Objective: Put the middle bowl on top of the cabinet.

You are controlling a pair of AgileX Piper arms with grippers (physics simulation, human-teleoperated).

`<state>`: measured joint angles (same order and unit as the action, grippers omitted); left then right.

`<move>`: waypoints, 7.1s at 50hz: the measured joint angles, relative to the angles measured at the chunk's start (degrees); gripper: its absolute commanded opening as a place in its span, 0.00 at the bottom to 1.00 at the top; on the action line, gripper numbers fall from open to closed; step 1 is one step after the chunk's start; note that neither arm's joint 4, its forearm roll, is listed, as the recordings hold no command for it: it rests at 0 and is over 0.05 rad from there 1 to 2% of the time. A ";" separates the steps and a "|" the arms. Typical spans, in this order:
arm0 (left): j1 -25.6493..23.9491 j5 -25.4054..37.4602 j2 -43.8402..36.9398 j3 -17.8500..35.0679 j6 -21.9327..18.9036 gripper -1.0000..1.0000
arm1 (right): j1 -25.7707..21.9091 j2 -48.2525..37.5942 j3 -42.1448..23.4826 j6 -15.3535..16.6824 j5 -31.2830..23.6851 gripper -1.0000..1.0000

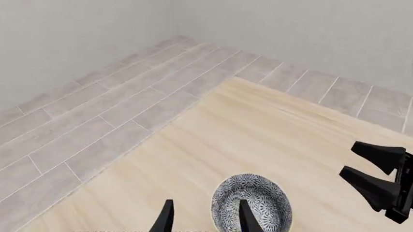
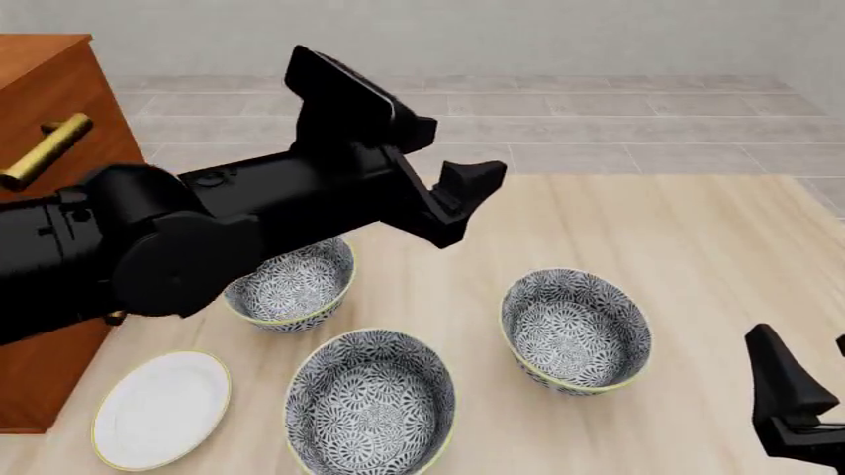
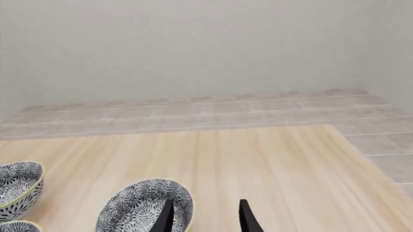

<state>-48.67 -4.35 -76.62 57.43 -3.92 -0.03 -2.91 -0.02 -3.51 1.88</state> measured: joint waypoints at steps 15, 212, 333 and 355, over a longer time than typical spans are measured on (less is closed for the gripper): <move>0.37 2.13 -5.22 3.87 3.28 1.00 | -0.22 -0.71 0.00 -0.29 0.65 1.00; 0.35 -6.34 -34.85 5.34 24.64 1.00 | -1.29 1.81 -0.03 -0.23 -1.17 1.00; -4.10 5.35 -22.16 7.53 27.56 0.00 | -1.19 2.06 -0.01 -0.12 -1.48 1.00; -3.53 11.22 -13.86 7.59 27.63 0.00 | -1.13 1.78 -0.02 0.23 -1.33 1.00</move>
<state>-52.21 6.87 -90.48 65.02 23.71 -1.16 -1.13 -0.04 -3.28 0.55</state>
